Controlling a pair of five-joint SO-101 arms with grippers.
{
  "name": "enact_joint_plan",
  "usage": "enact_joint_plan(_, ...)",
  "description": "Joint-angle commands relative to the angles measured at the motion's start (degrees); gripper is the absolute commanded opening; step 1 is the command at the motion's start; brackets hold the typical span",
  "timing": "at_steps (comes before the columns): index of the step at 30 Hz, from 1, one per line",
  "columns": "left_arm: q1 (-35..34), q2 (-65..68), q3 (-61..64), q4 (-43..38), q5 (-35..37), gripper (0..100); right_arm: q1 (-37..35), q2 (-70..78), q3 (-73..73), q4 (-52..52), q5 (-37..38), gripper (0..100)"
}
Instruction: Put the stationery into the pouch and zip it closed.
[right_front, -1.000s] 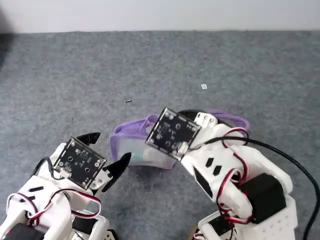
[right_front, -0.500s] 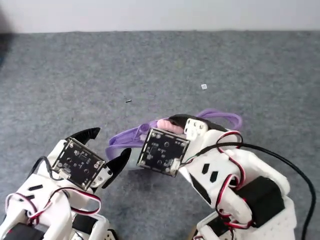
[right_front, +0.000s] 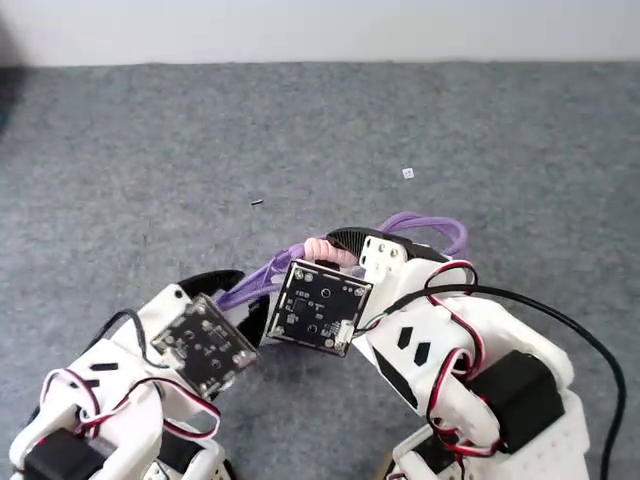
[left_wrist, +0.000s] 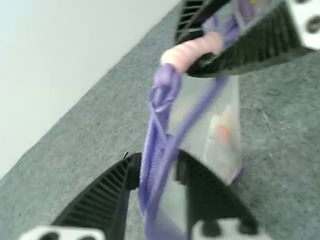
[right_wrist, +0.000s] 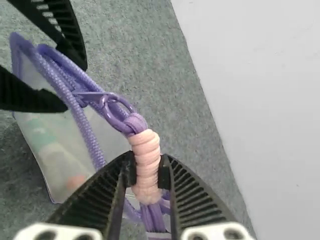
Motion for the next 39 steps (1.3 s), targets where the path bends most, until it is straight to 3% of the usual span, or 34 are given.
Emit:
enact_joint_plan(1,0.53,-0.18,-0.75,-1.14,-1.41,1,0.04,-0.66,-1.41,-1.1,0.53,0.7)
enact_joint_plan(20,0.44,-0.18,-3.38,1.93,1.85,1,22.81,-0.57,3.87,-5.14,0.62,0.7)
enact_joint_plan(29,0.44,-0.18,-4.88,5.1,2.81,1,29.85,-0.57,8.88,-12.88,4.13,0.7)
enact_joint_plan(39,0.44,-0.18,-5.58,5.8,2.99,1,34.59,0.04,9.32,-14.2,4.57,0.7)
